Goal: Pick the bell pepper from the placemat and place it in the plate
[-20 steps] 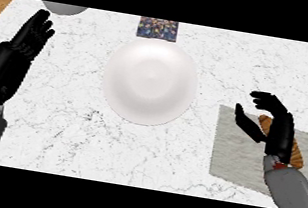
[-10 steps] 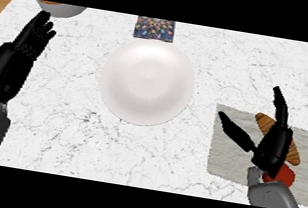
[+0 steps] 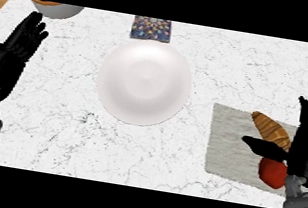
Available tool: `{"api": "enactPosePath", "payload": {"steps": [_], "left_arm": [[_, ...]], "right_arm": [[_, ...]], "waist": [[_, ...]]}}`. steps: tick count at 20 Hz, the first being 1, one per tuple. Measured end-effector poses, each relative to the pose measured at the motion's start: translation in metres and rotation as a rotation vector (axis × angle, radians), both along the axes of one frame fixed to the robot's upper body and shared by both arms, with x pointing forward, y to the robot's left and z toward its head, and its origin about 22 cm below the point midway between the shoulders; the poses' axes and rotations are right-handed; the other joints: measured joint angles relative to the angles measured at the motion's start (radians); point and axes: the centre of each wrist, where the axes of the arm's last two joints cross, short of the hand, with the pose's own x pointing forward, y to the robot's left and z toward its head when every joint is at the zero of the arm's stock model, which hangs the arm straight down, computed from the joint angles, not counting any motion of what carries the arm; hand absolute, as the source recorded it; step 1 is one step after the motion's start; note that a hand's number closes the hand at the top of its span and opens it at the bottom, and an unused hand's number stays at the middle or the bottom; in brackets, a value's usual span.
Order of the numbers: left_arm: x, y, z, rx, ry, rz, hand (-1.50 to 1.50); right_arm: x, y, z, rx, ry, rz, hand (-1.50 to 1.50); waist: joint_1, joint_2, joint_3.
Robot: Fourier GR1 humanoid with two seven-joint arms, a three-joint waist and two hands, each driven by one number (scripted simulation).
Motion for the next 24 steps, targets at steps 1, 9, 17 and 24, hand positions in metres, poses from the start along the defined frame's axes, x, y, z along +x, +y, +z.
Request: {"api": "enactPosePath", "payload": {"steps": [1, 9, 17, 24], "left_arm": [[0.0, -0.002, 0.0, -0.001, 0.0, -0.002, 0.0], [0.0, -0.004, 0.003, -0.002, -0.007, -0.014, 0.0], [0.002, -0.008, 0.002, -0.006, -0.014, -0.019, 0.0], [0.003, -0.012, 0.001, -0.005, -0.015, -0.023, 0.0]], "right_arm": [[0.0, 0.001, 0.004, -0.004, 0.066, -0.005, -1.5], [-0.001, 0.013, 0.048, -0.008, 0.455, 0.019, -1.5], [-0.006, 0.013, 0.065, -0.038, 0.559, 0.027, -1.5], [-0.003, -0.004, 0.049, -0.056, 0.671, -0.032, -1.5]], "waist": [[0.001, 0.0, 0.0], [0.017, 0.004, 0.003], [0.022, 0.008, 0.006], [0.025, 0.011, 0.008]]}}
